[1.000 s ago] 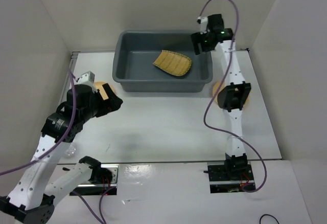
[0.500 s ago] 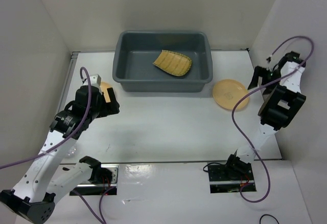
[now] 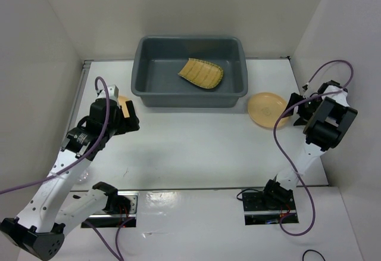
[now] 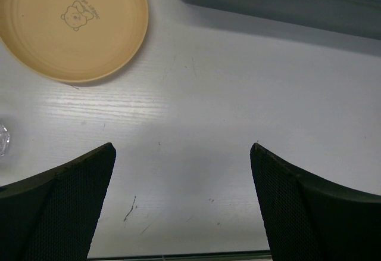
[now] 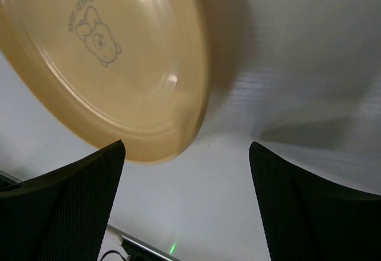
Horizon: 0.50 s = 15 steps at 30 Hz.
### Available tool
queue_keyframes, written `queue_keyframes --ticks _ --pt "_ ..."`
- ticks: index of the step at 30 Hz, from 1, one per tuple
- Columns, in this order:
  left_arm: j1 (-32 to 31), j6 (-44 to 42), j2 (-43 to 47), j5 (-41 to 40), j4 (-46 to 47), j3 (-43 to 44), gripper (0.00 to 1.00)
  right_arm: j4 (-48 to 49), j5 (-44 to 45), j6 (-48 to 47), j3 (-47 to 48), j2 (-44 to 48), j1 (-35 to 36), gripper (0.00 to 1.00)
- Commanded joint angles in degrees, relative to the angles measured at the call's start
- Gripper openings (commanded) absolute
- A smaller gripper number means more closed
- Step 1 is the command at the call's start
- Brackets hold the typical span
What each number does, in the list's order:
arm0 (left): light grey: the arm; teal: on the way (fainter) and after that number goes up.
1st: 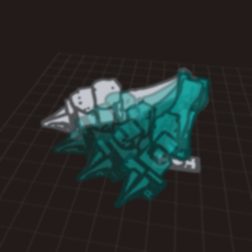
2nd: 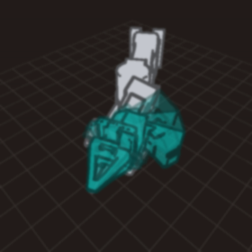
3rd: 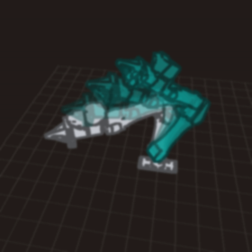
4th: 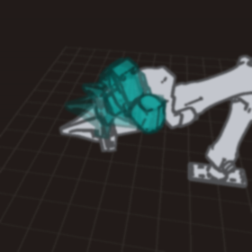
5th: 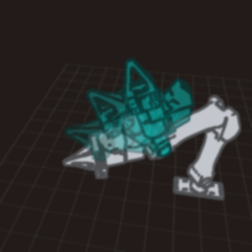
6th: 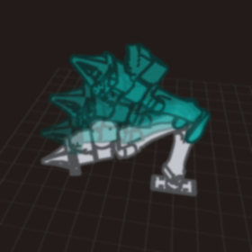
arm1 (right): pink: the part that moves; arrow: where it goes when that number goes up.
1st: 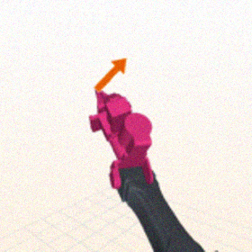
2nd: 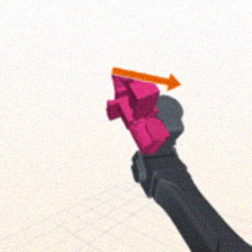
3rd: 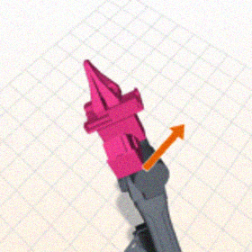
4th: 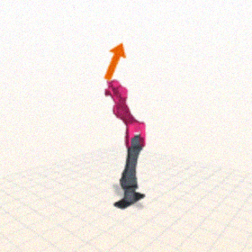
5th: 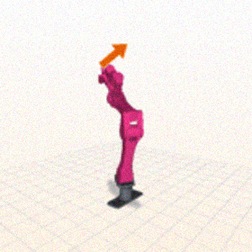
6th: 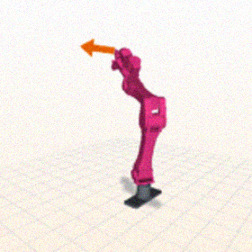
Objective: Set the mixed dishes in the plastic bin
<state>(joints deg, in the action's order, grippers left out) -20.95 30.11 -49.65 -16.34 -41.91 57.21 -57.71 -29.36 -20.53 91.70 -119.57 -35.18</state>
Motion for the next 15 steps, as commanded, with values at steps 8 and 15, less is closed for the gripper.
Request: queue_keyframes --ticks 8,15 --pt "-0.23 -0.93 0.69 -1.59 2.62 -0.96 1.00 4.63 -3.69 4.36 -0.73 -8.04 0.20 0.16" --pt "-0.23 -0.40 1.83 -1.59 2.62 -0.96 1.00 4.63 -3.77 4.89 -1.88 -2.27 0.20 0.00"
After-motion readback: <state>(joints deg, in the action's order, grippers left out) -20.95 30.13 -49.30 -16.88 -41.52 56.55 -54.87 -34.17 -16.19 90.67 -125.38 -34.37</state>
